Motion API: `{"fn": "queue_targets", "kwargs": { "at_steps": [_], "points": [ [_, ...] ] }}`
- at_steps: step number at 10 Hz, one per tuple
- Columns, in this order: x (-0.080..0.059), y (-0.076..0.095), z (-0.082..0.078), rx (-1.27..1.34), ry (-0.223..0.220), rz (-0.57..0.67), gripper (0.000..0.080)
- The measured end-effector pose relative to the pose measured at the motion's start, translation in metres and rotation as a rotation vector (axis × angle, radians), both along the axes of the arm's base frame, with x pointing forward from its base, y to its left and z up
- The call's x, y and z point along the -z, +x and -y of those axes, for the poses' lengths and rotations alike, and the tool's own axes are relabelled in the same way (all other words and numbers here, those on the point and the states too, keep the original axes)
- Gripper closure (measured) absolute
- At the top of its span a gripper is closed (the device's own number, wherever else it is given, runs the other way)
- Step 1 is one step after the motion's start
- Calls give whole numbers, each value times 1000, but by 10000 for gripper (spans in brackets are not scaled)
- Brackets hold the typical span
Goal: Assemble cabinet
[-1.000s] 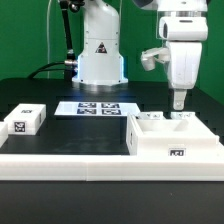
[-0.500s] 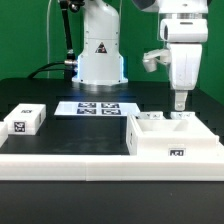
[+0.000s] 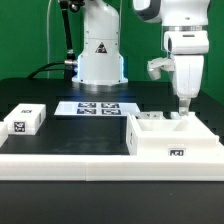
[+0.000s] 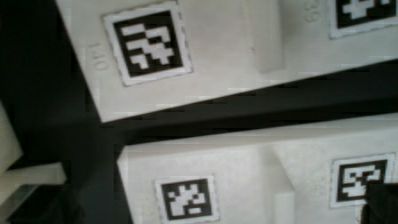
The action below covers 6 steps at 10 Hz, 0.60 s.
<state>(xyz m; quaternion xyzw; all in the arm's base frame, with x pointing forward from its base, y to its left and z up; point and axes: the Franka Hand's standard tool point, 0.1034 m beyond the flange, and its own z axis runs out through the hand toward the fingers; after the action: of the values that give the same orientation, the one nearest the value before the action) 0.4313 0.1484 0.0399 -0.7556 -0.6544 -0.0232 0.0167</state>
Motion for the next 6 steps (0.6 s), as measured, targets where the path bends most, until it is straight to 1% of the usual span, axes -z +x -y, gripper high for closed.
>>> {"fn": "queue_targets", "kwargs": {
  "at_steps": [3, 5, 6],
  "points": [
    [0, -2, -13, 8, 15, 7, 2],
    [7, -4, -19, 16, 29, 11, 2],
    [12, -6, -19, 17, 30, 3, 2]
  ]
}}
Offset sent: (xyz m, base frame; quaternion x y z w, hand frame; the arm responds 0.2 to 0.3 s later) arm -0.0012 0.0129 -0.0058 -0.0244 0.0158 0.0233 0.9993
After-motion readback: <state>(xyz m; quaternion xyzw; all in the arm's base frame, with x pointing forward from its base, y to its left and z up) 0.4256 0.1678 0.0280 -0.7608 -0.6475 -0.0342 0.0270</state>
